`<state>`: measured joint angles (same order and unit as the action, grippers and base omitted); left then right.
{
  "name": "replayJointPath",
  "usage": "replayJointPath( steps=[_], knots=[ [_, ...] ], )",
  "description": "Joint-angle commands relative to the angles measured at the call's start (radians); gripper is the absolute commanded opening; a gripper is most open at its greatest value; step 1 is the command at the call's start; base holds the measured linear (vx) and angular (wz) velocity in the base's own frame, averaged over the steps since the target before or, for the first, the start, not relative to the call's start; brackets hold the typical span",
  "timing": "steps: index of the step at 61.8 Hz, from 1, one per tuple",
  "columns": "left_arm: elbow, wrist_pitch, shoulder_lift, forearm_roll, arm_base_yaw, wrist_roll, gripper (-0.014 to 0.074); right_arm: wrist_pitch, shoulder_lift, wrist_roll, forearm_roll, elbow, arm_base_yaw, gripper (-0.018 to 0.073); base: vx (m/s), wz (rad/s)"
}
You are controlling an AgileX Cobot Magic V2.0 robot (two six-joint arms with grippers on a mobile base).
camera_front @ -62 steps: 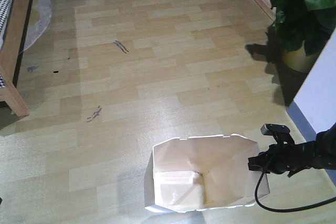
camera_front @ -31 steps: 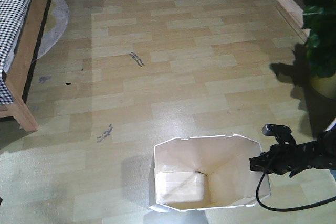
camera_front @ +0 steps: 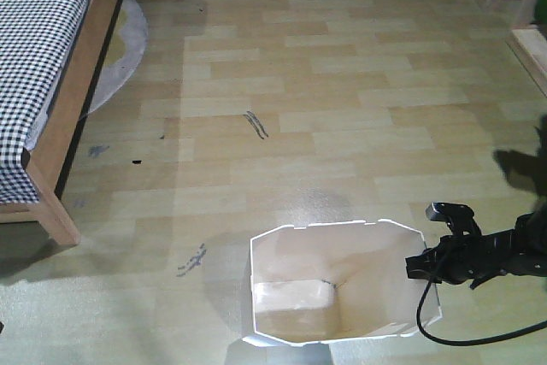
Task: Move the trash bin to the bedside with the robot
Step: 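Hold the bin with the right gripper while the base turns toward the bed, then carry the bin with the right gripper toward the curtains beside the bed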
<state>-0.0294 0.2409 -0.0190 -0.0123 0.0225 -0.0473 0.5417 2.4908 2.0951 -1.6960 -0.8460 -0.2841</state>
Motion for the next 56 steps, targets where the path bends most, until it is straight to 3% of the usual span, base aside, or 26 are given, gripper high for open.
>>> replayJointPath(
  steps=[1, 56],
  knots=[
    [-0.029, -0.067, -0.01, -0.004, 0.006, -0.009, -0.0006, 0.238, -0.068, -0.003, -0.002, -0.002, -0.002, -0.0004, 0.41, 0.19],
    [-0.029, -0.067, -0.01, -0.004, 0.006, -0.009, -0.0006, 0.238, -0.068, -0.002, -0.002, -0.002, -0.002, -0.0004, 0.45, 0.07]
  ],
)
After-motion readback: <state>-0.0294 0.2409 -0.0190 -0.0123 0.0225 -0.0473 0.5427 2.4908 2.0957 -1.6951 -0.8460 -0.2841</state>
